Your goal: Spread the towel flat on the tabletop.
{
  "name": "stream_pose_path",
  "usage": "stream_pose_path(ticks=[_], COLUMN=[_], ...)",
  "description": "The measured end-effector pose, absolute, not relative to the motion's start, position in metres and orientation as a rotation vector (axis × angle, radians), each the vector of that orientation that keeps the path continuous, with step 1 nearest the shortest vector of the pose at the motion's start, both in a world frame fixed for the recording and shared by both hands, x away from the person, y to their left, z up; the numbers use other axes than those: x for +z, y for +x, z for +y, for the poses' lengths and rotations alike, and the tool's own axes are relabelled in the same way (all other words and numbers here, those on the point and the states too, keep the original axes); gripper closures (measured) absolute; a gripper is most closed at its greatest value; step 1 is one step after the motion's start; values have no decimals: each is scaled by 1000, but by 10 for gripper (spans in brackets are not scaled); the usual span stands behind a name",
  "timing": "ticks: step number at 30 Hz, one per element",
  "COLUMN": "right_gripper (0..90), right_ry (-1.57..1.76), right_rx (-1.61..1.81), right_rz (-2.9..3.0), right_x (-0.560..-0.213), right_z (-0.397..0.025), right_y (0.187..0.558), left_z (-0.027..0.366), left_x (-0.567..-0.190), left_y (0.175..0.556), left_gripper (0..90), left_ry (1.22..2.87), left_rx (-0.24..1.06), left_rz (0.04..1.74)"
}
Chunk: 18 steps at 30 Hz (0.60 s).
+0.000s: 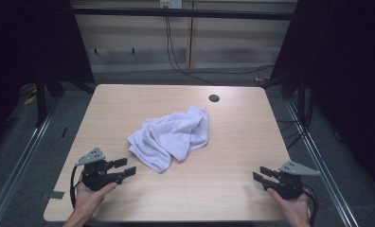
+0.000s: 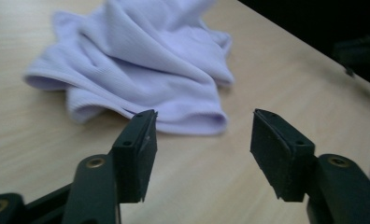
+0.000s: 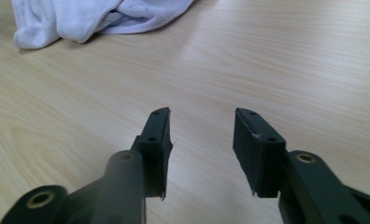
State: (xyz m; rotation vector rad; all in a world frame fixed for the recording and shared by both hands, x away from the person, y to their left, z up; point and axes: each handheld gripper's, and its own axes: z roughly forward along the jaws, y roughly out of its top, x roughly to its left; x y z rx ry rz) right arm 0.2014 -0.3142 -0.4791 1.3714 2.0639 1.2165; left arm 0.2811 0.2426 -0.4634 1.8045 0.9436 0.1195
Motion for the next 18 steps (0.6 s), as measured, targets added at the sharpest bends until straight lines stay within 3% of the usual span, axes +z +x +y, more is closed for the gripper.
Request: stream_pose_path(ticks=[5, 7, 14, 18], right_gripper=[505, 492, 478, 478], right_ry=[1363, 1367, 1361, 1344], right_rx=[1240, 1237, 1247, 1260], right_rz=[2063, 2088, 2113, 2133], right_x=[-479, -480, -481, -480], right_z=[-311, -309, -305, -302], right_y=[204, 207, 212, 214], left_z=[226, 213, 197, 181], left_x=[-466, -467, -461, -470], left_y=[297, 305, 335, 351], left_gripper=[426, 507, 643, 646], left_ry=[1939, 2014, 1988, 2026], left_rx=[178, 180, 126, 138], left_rz=[884, 802, 773, 773])
